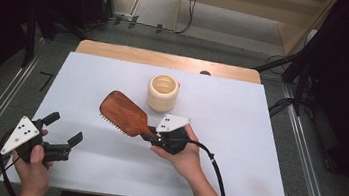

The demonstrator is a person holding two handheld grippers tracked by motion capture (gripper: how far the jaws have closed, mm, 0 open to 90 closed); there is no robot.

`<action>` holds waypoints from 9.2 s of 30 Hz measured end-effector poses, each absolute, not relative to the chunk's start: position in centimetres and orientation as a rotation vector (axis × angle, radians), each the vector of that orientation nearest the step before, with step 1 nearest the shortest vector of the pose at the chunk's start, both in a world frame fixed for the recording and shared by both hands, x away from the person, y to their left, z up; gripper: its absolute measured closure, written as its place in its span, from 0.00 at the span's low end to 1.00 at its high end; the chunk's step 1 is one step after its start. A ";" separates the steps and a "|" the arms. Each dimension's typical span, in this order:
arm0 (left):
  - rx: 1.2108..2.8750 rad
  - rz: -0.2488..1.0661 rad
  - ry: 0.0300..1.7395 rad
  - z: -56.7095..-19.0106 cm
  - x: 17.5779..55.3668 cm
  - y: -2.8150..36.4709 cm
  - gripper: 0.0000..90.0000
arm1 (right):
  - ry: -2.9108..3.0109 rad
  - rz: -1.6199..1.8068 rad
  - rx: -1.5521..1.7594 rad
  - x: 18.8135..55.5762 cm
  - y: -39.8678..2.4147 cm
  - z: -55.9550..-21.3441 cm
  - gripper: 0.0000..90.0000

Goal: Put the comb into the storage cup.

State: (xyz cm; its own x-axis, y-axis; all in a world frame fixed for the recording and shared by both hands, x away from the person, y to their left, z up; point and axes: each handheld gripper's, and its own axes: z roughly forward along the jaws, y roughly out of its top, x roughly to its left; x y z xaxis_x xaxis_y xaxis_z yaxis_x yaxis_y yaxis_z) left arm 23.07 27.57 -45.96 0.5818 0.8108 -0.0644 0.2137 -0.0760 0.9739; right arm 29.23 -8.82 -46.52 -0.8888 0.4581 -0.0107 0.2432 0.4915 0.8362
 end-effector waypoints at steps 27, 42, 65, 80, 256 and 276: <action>1.627 0.466 0.759 -43.6 23.4 21.4 0.00 | 2.315 1.454 0.709 25.2 -13.6 -47.6 0.77; 1.606 0.361 0.704 -43.1 25.3 17.2 0.00 | 2.216 1.511 0.751 24.8 -14.9 -48.1 0.77; 1.622 0.291 0.673 -43.3 26.7 11.9 0.00 | 2.155 1.544 0.747 24.2 -14.4 -48.2 0.77; 1.614 0.307 0.784 -42.8 27.3 9.9 0.15 | 2.130 1.563 0.752 24.0 -14.1 -48.2 0.77; 1.540 0.249 0.789 -34.8 37.8 13.1 0.65 | 1.925 1.487 1.110 19.2 -33.0 -51.8 0.00; 1.509 0.276 0.817 -34.1 40.0 13.6 0.65 | 1.927 1.500 1.103 19.2 -32.9 -51.8 0.00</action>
State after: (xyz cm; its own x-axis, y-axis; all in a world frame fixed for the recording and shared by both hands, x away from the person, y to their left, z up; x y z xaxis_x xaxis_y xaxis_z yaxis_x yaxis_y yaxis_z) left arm 40.02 13.62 -34.09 0.7130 0.6325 -0.3027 0.3194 0.0913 0.9432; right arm 19.23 -32.95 -51.80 -0.5741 0.8105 0.1161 0.3117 0.0852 0.9464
